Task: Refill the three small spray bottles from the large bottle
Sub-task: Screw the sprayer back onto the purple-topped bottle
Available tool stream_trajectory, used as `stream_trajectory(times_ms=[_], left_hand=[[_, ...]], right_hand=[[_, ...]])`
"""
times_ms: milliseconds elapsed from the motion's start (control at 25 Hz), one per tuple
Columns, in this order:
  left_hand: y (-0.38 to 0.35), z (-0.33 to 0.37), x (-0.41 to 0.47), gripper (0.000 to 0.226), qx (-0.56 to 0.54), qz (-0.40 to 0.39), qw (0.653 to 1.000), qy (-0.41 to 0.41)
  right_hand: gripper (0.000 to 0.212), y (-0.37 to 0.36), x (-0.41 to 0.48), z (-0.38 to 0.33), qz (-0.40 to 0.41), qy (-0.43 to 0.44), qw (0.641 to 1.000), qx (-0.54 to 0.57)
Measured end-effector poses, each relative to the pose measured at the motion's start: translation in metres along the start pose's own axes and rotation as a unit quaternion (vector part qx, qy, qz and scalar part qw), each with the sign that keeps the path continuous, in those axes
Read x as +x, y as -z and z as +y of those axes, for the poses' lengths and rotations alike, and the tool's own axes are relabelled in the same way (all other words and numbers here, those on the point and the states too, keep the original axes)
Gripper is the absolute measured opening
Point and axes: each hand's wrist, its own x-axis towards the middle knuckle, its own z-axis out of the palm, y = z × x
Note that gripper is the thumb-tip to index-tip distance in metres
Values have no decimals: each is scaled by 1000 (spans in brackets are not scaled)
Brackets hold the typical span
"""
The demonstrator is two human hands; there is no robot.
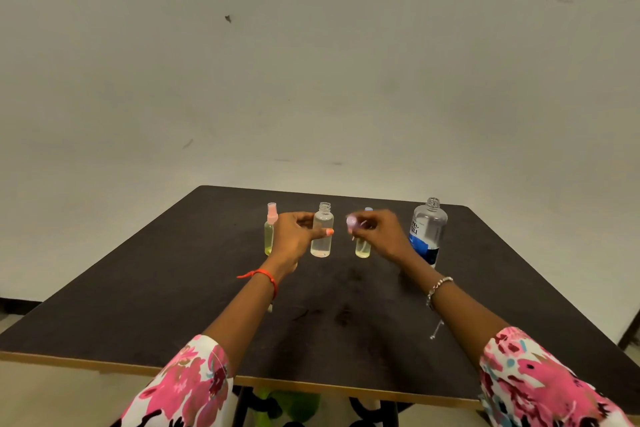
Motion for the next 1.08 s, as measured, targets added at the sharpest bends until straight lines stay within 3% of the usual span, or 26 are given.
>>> stream_trajectory(times_ms=[80, 200, 640, 920, 1080], left_hand=[[-5, 4, -3, 48, -2, -5, 1000, -4], [-9, 6, -3, 48, 19, 12, 1000, 4], [-9, 19, -16, 47, 28, 1, 1000, -14], [-7, 28, -20, 49, 18, -6, 1000, -14], [-4, 31, -22, 48, 13, -13, 999, -27]], right_hand=[[21, 29, 11, -27, 104, -24, 984, 143], [15, 53, 32, -64, 130, -7, 965, 228], [22, 62, 38, -100, 110, 72, 990, 43], [25, 48, 35, -96, -45, 37, 997, -50], [31, 39, 33, -90, -81, 10, 995, -59]])
